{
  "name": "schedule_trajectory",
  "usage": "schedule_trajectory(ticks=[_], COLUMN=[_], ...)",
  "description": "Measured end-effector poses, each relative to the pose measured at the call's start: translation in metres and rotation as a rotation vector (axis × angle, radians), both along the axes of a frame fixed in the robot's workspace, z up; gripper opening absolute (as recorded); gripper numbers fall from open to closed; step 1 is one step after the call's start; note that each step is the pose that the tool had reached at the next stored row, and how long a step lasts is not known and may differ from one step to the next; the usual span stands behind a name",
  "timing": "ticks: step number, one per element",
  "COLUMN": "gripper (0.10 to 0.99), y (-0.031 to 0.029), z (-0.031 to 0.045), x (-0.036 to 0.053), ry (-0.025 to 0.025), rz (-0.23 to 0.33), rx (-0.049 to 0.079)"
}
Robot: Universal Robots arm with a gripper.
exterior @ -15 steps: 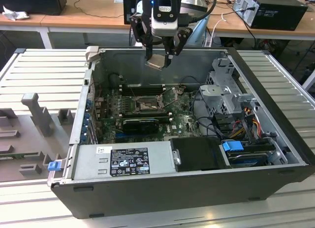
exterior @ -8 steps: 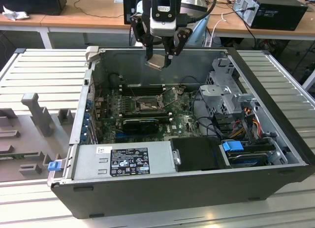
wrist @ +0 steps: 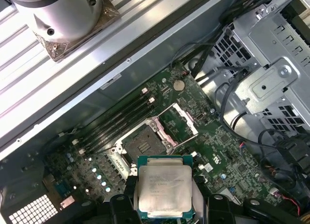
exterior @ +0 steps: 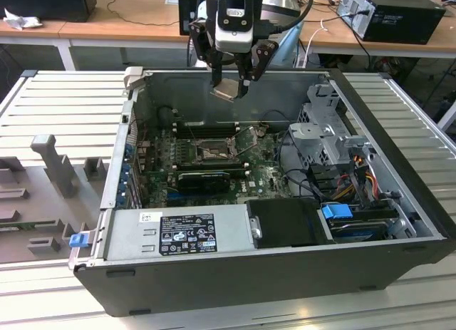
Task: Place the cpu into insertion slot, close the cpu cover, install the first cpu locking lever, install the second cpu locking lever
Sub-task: 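Place the cpu into insertion slot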
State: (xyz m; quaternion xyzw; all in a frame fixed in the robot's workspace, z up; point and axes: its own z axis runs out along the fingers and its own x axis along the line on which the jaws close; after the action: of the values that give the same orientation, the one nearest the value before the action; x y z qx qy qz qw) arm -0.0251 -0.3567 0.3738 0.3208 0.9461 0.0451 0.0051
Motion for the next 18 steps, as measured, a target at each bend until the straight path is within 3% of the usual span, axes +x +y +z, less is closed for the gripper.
schedule_trajectory(ticks=[18], gripper=[0.533], y=[0.0], z=[0.0], x=[0.0], ry=[0.0], rz=[-0.077], rx=[0.0])
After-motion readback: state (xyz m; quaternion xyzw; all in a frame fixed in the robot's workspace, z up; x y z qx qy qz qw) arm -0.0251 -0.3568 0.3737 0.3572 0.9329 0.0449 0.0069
